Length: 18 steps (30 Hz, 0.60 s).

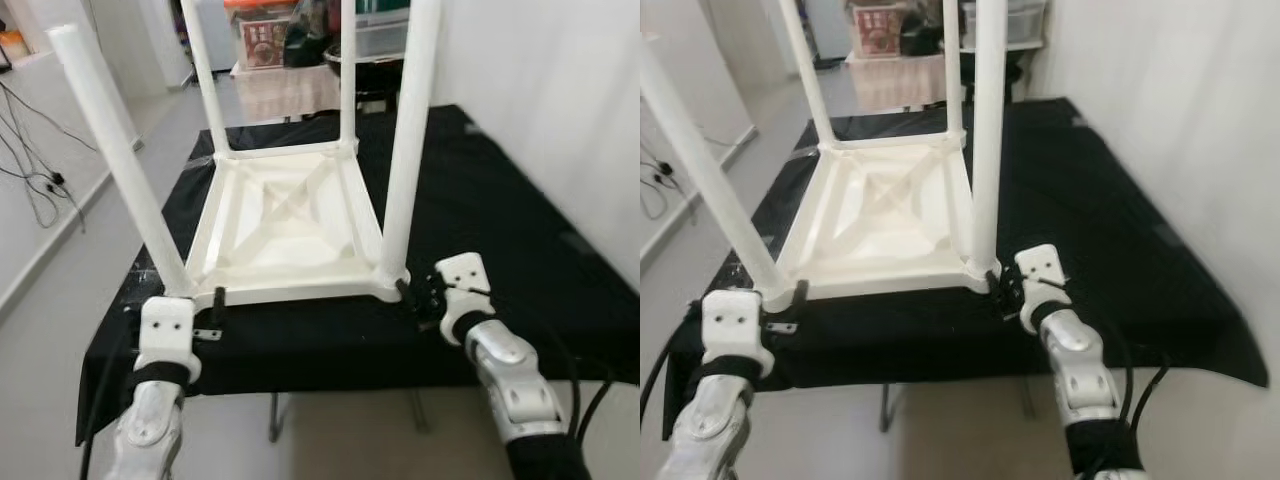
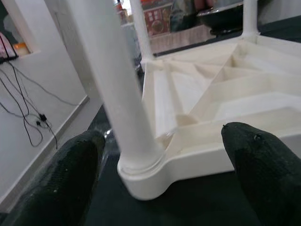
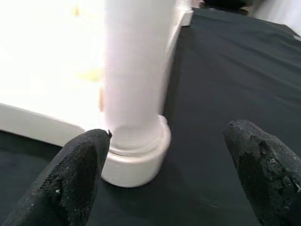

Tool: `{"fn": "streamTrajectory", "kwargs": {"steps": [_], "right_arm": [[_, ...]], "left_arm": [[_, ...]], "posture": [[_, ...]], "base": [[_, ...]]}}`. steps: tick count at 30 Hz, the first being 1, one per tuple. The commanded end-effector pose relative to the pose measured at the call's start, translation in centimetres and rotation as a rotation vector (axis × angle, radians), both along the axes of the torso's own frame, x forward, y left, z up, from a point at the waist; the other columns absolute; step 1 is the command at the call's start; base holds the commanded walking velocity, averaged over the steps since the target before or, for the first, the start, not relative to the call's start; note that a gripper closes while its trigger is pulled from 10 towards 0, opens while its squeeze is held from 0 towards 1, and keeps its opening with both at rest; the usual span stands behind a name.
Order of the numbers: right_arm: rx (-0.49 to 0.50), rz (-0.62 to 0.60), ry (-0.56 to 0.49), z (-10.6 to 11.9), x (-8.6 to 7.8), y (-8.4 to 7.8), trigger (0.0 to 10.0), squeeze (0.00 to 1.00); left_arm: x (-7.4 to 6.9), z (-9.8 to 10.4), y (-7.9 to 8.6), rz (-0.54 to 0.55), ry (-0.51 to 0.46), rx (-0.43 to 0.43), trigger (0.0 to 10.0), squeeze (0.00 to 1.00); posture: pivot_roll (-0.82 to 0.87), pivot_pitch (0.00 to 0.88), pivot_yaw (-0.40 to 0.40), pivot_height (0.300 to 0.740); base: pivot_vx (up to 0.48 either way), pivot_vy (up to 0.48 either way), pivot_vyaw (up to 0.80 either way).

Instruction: Building children table

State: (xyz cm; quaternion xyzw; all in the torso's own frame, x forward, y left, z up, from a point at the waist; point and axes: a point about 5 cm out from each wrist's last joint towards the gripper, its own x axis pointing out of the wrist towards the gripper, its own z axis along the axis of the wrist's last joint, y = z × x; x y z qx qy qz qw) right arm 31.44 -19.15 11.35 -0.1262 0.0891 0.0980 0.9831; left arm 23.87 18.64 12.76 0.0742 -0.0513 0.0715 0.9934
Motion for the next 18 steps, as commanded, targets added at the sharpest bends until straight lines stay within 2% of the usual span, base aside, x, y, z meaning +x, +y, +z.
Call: {"fn": "streamTrajectory", "kwargs": {"steps": [1, 2, 5, 9, 10, 12, 13, 15, 16, 18], "right_arm": [[-0.021, -0.013, 0.039, -0.6, 0.0, -0.3, 10.0, 0.00], [-0.026, -0.015, 0.042, -0.6, 0.0, -0.3, 10.0, 0.00], [0.048, 0.069, 0.036, -0.1, -0.1, 0.8, 10.0, 0.00], [0.063, 0.102, 0.041, 0.0, -0.2, 1.2, 10.0, 0.00], [0.086, 0.124, 0.044, 0.3, -0.1, 1.5, 10.0, 0.00], [0.097, 0.128, 0.053, 0.3, 0.1, 1.5, 10.0, 0.00], [0.097, 0.128, 0.058, 0.3, 0.0, 1.4, 10.0, 0.00], [0.097, 0.129, 0.059, 0.2, 0.0, 1.3, 10.0, 0.00], [0.102, 0.148, 0.071, 0.1, -0.3, 1.3, 10.0, 0.00], [0.106, 0.162, 0.080, 0.0, -0.5, 1.3, 10.0, 0.00]], "left_arm": [[0.2, -0.1, 0.1, -0.011, -0.007, -0.012, 10.0, 0.00], [0.2, -0.2, 0.0, -0.011, -0.007, -0.014, 10.0, 0.00], [0.6, 0.0, 0.9, 0.033, -0.009, -0.016, 10.0, 0.00], [0.6, -0.1, 1.1, 0.045, -0.008, -0.024, 10.0, 0.00], [0.6, -0.9, 1.4, 0.057, 0.005, -0.081, 10.0, 0.00], [0.7, -1.3, 1.5, 0.056, 0.008, -0.109, 10.0, 0.00], [0.8, -1.4, 1.4, 0.038, 0.010, -0.115, 10.0, 0.69], [0.8, -1.5, 1.3, 0.026, 0.011, -0.119, 10.0, 0.69], [0.9, -1.4, 1.2, 0.009, 0.005, -0.137, 10.0, 1.00], [0.9, -1.4, 1.1, -0.002, 0.001, -0.150, 10.0, 1.00]], "posture": [[-0.06, 0.000, 0.029, 0.740], [-0.06, 0.000, 0.029, 0.740], [-0.06, 0.000, 0.031, 0.740], [-0.06, 0.000, 0.031, 0.740], [-0.06, 0.000, 0.022, 0.740], [-0.06, 0.000, 0.022, 0.740], [-0.07, 0.000, 0.027, 0.740], [-0.07, 0.000, 0.027, 0.740], [-0.07, 0.000, 0.034, 0.740], [-0.07, 0.000, 0.034, 0.740]], "base": [[0.000, 0.000, 0.00], [0.000, 0.000, 0.00], [0.000, 0.000, 0.00], [0.000, 0.000, 0.00], [0.000, 0.000, 0.00], [0.000, 0.000, 0.00], [0.000, 0.000, 0.00], [0.000, 0.000, 0.00], [0.000, 0.000, 0.00], [0.000, 0.000, 0.00]]}}
